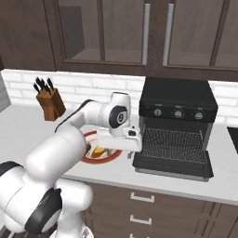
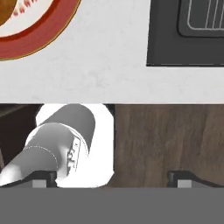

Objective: Pick up the kebab skewer and baguette bread, and place them inside the toaster oven. Close the toaster oven door and start by setting the timer.

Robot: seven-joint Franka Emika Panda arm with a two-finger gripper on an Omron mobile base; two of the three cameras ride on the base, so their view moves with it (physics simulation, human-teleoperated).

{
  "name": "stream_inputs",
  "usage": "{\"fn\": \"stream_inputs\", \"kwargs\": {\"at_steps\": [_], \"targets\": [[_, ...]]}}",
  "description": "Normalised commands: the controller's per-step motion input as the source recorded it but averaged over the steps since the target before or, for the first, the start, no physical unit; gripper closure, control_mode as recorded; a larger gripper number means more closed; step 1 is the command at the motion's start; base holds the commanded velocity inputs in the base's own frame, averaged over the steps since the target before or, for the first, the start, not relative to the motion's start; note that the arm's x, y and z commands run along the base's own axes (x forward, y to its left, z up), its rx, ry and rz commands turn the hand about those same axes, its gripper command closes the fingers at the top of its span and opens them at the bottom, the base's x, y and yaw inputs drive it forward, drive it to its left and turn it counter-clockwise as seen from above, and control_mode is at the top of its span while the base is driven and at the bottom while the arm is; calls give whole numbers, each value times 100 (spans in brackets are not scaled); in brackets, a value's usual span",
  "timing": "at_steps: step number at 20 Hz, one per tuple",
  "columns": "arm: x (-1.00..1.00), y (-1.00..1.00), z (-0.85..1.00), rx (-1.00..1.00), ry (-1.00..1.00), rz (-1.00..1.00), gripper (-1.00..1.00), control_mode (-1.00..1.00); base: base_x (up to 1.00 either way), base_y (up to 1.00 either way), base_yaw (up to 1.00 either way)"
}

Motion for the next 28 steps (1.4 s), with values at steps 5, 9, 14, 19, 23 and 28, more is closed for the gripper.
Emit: {"fn": "stream_inputs", "kwargs": {"at_steps": [5, 9, 14, 19, 23, 28], "targets": [[20, 75, -3, 0, 20, 5, -100, -100, 0, 0, 0], [8, 84, 0, 0, 21, 2, -100, -100, 0, 0, 0], [8, 69, -5, 0, 17, 0, -100, -100, 0, 0, 0], [2, 51, -15, 0, 10, 1, -100, -100, 0, 0, 0], [4, 37, -32, 0, 0, 1, -100, -100, 0, 0, 0], [0, -2, -18, 1, 0, 0, -100, -100, 0, 0, 0]]}}
